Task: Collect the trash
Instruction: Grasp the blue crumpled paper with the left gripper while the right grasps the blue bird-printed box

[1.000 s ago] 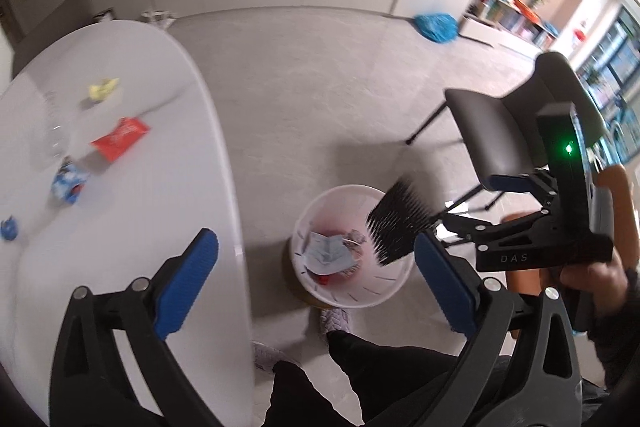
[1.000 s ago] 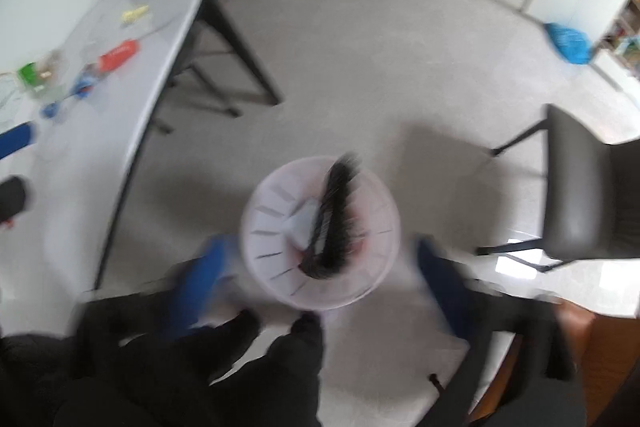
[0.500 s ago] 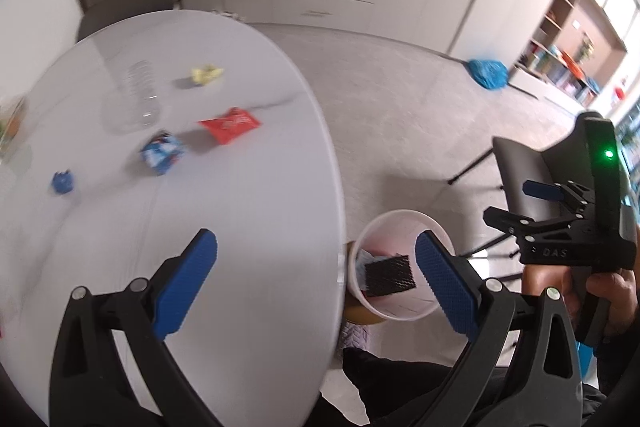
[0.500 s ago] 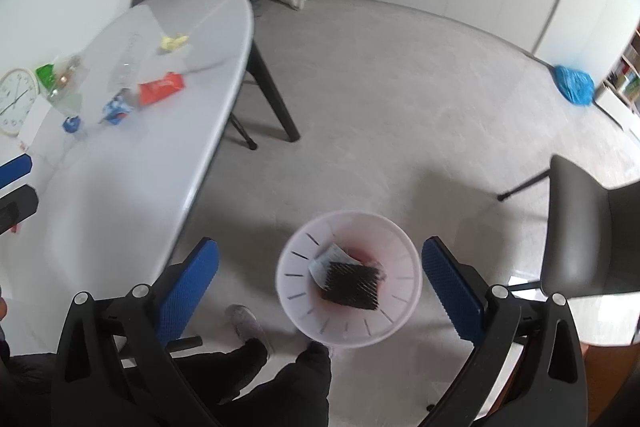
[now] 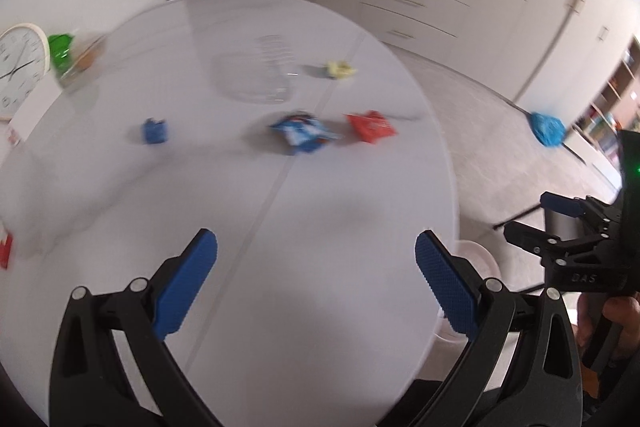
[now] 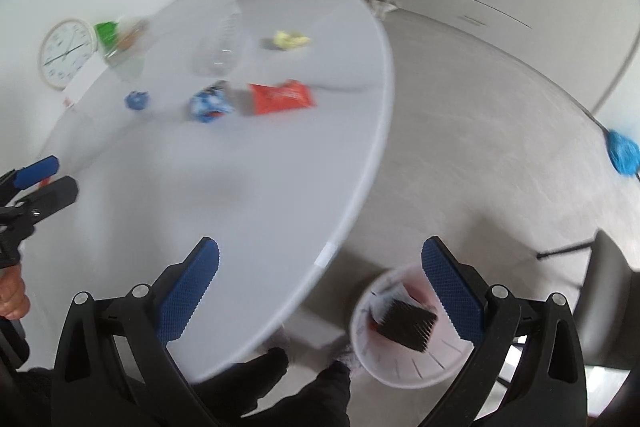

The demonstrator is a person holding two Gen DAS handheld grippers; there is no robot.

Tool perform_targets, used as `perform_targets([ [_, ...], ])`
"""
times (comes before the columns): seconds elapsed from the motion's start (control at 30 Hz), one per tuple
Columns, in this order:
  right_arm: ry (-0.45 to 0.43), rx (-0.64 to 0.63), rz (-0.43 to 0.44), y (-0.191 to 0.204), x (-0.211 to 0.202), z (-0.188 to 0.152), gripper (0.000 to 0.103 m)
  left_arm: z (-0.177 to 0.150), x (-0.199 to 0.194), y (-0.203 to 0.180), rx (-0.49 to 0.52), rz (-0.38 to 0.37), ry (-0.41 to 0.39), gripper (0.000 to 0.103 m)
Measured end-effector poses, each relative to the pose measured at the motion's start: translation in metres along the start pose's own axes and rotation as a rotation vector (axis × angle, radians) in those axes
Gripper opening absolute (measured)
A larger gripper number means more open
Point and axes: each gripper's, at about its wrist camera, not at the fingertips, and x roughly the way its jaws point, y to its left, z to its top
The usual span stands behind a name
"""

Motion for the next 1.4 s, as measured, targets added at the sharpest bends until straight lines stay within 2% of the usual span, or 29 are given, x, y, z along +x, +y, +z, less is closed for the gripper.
perform_targets([
  [0.27, -0.010, -0.105, 0.071, 0.064, 0.024, 0.050, 0.101, 0.011, 0.009, 0.060, -0.075, 0.075, -0.003, 0.095],
  [0.5, 0.005, -0.146, 0.106, 0.097, 0.050, 0.085, 0.101, 0.037, 0.041, 0.110, -0.133, 0.122, 0.016, 0.095],
  [0.77, 0.054, -0.169, 0.091, 0.113, 0.101, 0.116, 0.101, 0.071, 0.100, 0.155, -0.186, 0.165, 0.039, 0.095],
  [1.0, 0.094, -0.188, 0.064, 0.117, 0.143, 0.138, 0.101, 0.093, 0.158, 0.181, -0.204, 0.216, 0.091, 0.095],
  [1.2, 0.112, -0.210, 0.068, 0.124, 0.163, 0.145, 0.101, 0.101, 0.187, 0.195, -0.233, 0.235, 0.119, 0.095],
  [1.4, 0.130, -0.236, 0.074, 0.130, 0.175, 0.147, 0.101, 0.105, 0.196, 0.200, -0.246, 0.239, 0.122, 0.095],
])
